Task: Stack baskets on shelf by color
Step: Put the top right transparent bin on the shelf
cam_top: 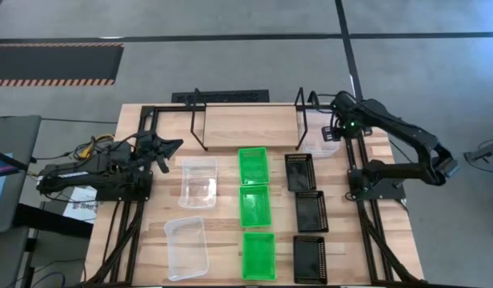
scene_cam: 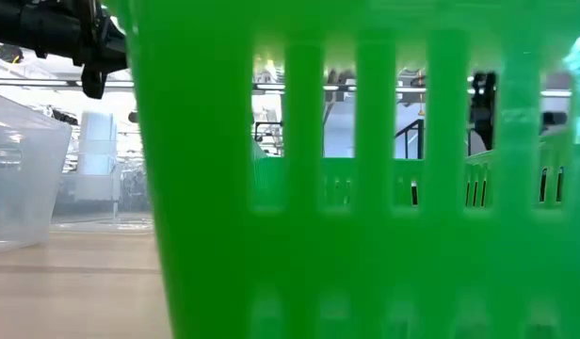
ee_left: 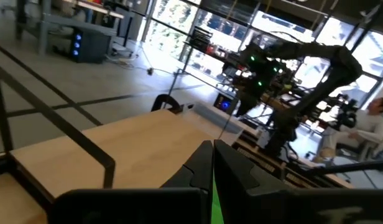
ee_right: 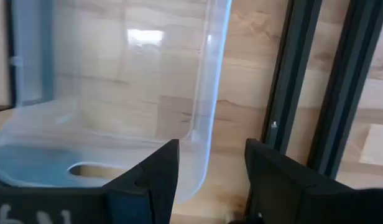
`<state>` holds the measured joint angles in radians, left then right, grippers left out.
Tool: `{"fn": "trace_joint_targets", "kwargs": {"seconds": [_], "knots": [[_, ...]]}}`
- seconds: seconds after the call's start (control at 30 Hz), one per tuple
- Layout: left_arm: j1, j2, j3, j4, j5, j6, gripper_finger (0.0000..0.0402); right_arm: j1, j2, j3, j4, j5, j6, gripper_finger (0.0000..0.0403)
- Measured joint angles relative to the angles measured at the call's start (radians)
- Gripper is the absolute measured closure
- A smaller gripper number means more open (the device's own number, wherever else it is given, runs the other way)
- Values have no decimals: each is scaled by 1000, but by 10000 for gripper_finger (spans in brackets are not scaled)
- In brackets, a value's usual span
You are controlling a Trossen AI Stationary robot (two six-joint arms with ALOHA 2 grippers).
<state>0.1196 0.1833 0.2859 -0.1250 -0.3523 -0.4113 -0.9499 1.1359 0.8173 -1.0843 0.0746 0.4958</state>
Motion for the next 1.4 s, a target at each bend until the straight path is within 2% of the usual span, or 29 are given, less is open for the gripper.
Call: {"fn": "trace_joint_targets", "kwargs": {"seconds": [0.17, 0.53, 0.97, 1.03, 1.1, 1.23, 1.27, 1.4], "knots": [[0, 0, 0, -2, -29, 7, 401, -33, 0, -54, 44, 0, -46, 198], [0, 0, 0, -82, -30, -1, 401, -42, 5, -57, 130, 1, -59, 198], [0, 0, 0, -87, -29, -3, 401, -38, 217, -57, 199, 2, -101, 203], [0, 0, 0, -87, -29, -4, 401, -38, 248, -57, 193, 2, -102, 218], [0, 0, 0, -87, -29, -4, 401, -38, 275, -57, 179, 2, -102, 250], [0, 0, 0, -87, -28, -19, 401, -39, 290, -56, 136, 5, -110, 366], [0, 0, 0, -87, -28, -20, 401, -40, 286, -56, 132, 6, -115, 382], [0, 0, 0, -88, -21, -20, 401, -41, 223, -44, 110, 6, -123, 395]]}}
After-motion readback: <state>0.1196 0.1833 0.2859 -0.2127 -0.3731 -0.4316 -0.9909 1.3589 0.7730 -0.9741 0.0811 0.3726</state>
